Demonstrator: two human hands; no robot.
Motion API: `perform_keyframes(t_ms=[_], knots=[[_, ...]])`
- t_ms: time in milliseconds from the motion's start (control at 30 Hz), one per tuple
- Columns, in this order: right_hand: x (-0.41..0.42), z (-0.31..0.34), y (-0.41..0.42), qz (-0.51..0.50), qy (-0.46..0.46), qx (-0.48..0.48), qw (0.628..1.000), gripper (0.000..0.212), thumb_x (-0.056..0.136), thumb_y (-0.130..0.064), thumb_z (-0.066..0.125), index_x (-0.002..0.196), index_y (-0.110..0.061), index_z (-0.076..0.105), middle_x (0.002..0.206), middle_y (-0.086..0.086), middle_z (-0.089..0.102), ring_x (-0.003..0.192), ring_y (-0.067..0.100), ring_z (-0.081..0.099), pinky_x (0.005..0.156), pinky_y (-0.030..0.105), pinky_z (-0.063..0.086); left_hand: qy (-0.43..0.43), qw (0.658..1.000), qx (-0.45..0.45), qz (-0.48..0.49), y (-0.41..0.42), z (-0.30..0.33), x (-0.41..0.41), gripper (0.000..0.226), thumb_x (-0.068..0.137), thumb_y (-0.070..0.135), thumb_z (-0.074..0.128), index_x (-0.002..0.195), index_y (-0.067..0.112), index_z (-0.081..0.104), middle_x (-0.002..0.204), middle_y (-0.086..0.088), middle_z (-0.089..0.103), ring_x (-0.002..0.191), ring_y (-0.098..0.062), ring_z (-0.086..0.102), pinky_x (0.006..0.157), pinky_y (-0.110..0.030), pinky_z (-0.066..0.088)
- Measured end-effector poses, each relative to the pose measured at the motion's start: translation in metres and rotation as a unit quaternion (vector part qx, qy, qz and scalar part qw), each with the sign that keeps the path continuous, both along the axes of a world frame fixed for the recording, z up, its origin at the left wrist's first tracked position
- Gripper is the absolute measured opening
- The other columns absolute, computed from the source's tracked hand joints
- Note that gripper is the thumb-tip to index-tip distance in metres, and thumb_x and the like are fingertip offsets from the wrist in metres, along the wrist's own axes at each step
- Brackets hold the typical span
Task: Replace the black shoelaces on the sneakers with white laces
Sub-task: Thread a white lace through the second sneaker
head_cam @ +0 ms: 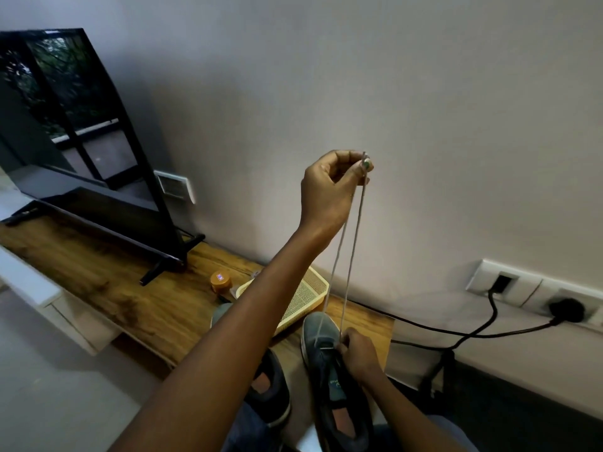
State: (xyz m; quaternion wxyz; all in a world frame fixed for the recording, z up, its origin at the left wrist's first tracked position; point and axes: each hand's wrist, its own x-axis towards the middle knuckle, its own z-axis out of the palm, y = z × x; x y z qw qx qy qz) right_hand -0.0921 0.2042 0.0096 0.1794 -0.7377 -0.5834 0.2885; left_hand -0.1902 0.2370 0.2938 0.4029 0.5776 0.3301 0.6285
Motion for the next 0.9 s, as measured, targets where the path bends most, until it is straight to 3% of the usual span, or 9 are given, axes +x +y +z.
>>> perform_keyframes(t_ms=[167,300,367,467,533,633,733,900], knots=[[-0.004,-0.004,-0.009,0.023,0.003,0.01,1.0,0.025,0.089,-0.032,0.065,0.1,-0.009,0.064,0.099,0.006,0.067,0.08,0.015,0.053,0.067,0.025,0.036,-0.004,1.0,-0.006,0.01,0.0,0.005,-0.003,0.008,0.089,0.006,0.063,0.095,0.012,0.064,0.092,-0.008,0.07,0.078,-0.01,0.066,0.066,-0.012,0.051],[-0.006,0.009,-0.009,0.01,0.021,0.012,1.0,0.012,0.09,-0.022,0.063,0.098,-0.014,0.065,0.099,0.005,0.066,0.089,0.018,0.059,0.074,0.025,0.042,0.005,1.0,-0.024,0.01,0.0,0.007,-0.007,0.01,0.089,0.007,0.064,0.099,0.009,0.066,0.091,-0.007,0.071,0.071,-0.003,0.066,0.063,-0.01,0.048],[-0.006,0.033,-0.007,-0.08,0.1,0.085,0.988,0.013,0.09,-0.012,0.06,0.1,-0.012,0.067,0.1,0.007,0.068,0.091,0.019,0.062,0.073,0.026,0.045,0.014,0.999,-0.038,-0.002,0.0,0.009,-0.011,0.011,0.088,0.007,0.065,0.099,0.006,0.067,0.089,-0.007,0.071,0.069,-0.002,0.065,0.063,-0.01,0.048],[-0.005,0.103,-0.001,-0.18,0.258,0.242,0.918,0.013,0.094,-0.01,0.055,0.09,-0.016,0.065,0.09,0.005,0.068,0.082,0.018,0.062,0.074,0.033,0.052,0.021,0.999,-0.046,-0.016,-0.001,0.012,-0.014,0.009,0.087,0.006,0.067,0.096,0.007,0.068,0.086,-0.004,0.071,0.069,-0.001,0.066,0.065,-0.011,0.049],[-0.003,0.158,0.001,-0.146,0.321,0.321,0.879,0.011,0.095,-0.017,0.055,0.092,-0.022,0.064,0.091,0.001,0.067,0.087,0.018,0.063,0.079,0.034,0.053,0.018,0.998,-0.049,-0.023,-0.003,0.012,-0.014,0.008,0.087,0.007,0.067,0.095,0.008,0.068,0.086,-0.004,0.072,0.076,-0.005,0.068,0.07,-0.014,0.052],[-0.001,0.226,-0.003,-0.058,0.356,0.387,0.849,0.014,0.096,-0.025,0.056,0.104,-0.021,0.066,0.098,-0.002,0.069,0.092,0.008,0.064,0.079,0.021,0.053,0.033,0.998,-0.048,-0.023,-0.007,0.01,-0.013,0.012,0.087,0.009,0.068,0.098,0.009,0.068,0.093,-0.006,0.073,0.088,-0.013,0.07,0.077,-0.019,0.055],[-0.002,0.258,-0.008,-0.007,0.36,0.392,0.847,0.014,0.096,-0.021,0.056,0.105,-0.019,0.067,0.095,-0.002,0.071,0.089,0.005,0.066,0.076,0.016,0.052,0.035,0.998,-0.052,-0.023,-0.012,0.01,-0.013,0.013,0.087,0.011,0.068,0.1,0.01,0.068,0.095,-0.007,0.073,0.091,-0.014,0.07,0.079,-0.018,0.055],[-0.003,0.265,-0.012,-0.041,0.351,0.399,0.846,0.008,0.091,-0.016,0.063,0.089,-0.02,0.068,0.081,0.001,0.071,0.078,0.013,0.068,0.072,0.022,0.055,0.044,0.997,-0.059,-0.013,-0.017,0.01,-0.015,0.015,0.086,0.01,0.068,0.101,0.011,0.068,0.096,-0.001,0.071,0.088,-0.004,0.068,0.073,-0.011,0.051]])
